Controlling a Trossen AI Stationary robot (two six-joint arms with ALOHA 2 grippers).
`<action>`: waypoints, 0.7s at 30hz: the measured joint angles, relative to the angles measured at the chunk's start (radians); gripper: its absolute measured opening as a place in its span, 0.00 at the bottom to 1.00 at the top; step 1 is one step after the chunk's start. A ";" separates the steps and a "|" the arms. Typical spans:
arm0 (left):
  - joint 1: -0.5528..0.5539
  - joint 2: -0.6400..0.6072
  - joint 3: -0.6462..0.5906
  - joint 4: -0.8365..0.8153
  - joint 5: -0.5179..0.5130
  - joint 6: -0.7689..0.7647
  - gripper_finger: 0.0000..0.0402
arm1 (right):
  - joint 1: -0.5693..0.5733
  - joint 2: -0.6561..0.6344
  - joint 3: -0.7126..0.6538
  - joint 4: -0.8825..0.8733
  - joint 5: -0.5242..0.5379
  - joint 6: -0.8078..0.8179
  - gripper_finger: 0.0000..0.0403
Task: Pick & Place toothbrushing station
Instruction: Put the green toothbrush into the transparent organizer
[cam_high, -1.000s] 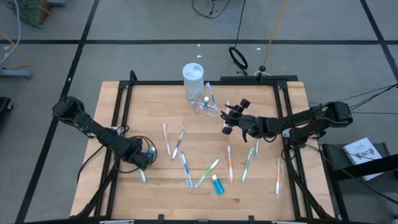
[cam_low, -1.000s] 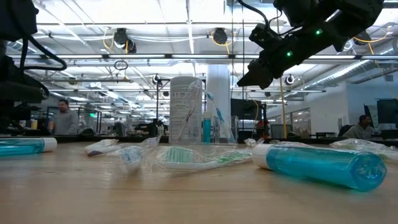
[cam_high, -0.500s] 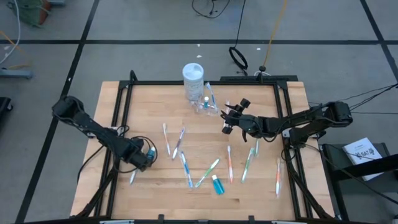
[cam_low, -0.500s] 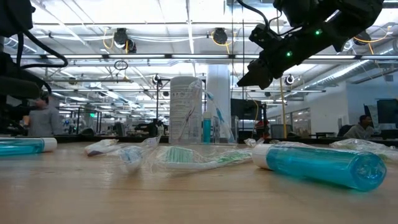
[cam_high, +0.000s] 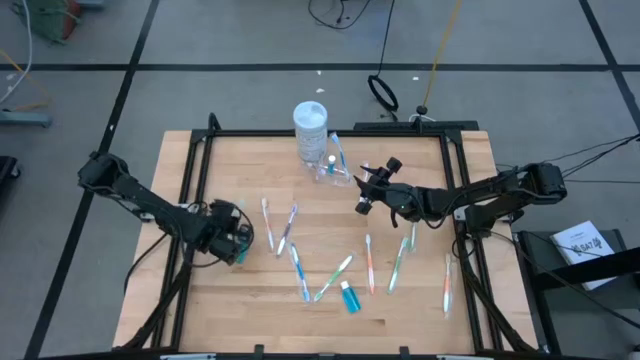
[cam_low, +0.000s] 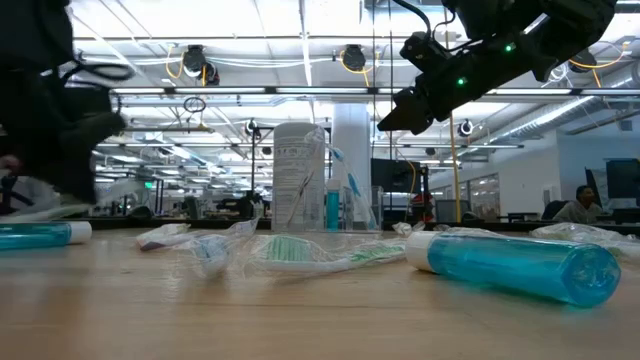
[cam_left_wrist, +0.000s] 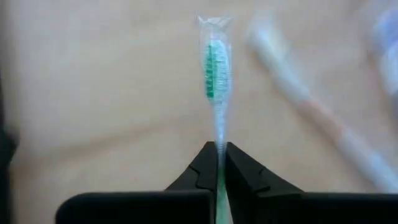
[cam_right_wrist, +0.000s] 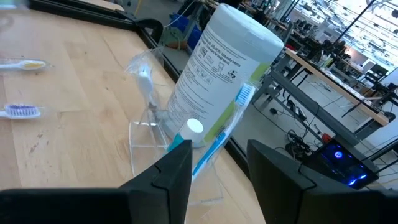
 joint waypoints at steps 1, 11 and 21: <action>0.015 -0.006 0.000 0.021 -0.054 0.018 0.01 | 0.000 0.000 0.000 0.000 0.000 0.000 0.36; 0.157 -0.077 0.002 0.493 -0.411 0.577 0.00 | 0.000 0.000 0.000 0.014 0.000 0.000 0.36; 0.295 -0.098 0.005 1.416 -0.294 1.498 0.01 | -0.001 0.000 0.000 0.014 0.000 0.000 0.36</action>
